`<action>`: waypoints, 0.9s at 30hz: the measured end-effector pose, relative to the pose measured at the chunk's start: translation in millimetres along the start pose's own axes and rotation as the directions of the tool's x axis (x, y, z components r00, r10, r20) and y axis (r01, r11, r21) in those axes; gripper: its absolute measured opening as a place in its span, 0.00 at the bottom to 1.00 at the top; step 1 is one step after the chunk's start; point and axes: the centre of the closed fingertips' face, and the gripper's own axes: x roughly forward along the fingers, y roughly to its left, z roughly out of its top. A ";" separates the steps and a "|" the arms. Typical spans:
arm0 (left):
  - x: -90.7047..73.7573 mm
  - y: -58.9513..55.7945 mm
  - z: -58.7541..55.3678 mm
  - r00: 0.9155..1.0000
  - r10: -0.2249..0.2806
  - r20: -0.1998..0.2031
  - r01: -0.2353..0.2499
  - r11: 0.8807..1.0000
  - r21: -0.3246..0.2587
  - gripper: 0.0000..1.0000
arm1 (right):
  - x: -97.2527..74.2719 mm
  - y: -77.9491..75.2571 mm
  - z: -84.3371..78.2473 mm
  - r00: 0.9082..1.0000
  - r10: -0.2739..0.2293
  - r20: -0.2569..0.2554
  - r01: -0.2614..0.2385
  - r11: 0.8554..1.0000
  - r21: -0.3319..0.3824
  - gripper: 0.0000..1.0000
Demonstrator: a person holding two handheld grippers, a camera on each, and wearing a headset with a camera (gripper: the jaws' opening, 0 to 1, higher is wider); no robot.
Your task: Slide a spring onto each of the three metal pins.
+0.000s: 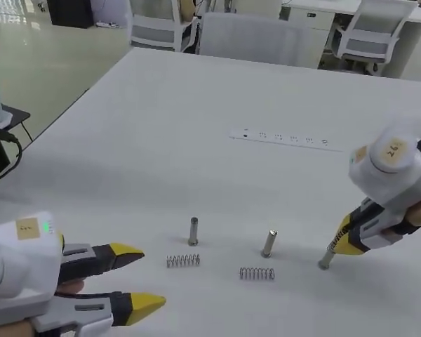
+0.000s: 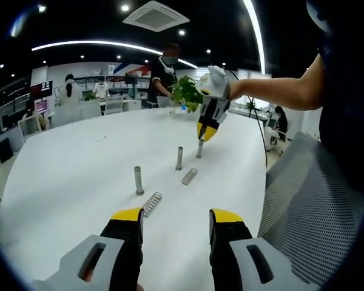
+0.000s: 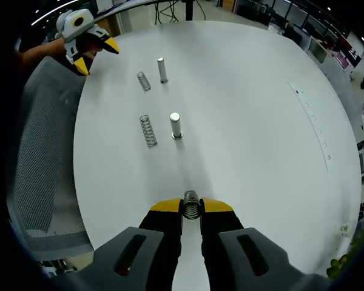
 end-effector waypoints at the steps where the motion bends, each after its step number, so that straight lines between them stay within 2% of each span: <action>1: 0.3 -0.3 0.1 1.000 -0.001 0.000 0.001 1.000 -0.001 0.37 | 2.9 0.3 -1.5 1.000 0.003 -0.007 -0.003 1.000 0.002 0.09; 12: -0.4 -0.2 1.5 1.000 0.000 -0.001 0.000 1.000 0.003 0.37 | 27.3 -1.8 -9.7 0.999 -0.014 -0.043 0.014 1.000 0.001 0.09; 19: -2.0 0.4 2.0 1.000 0.003 0.001 -0.003 1.000 0.004 0.37 | 33.9 -2.8 -11.1 0.999 -0.022 -0.050 0.022 1.000 -0.004 0.09; 27: -2.8 -0.2 1.6 1.000 0.003 0.000 -0.003 1.000 0.005 0.37 | 34.0 -3.6 -10.2 0.999 -0.027 -0.042 0.027 1.000 0.001 0.10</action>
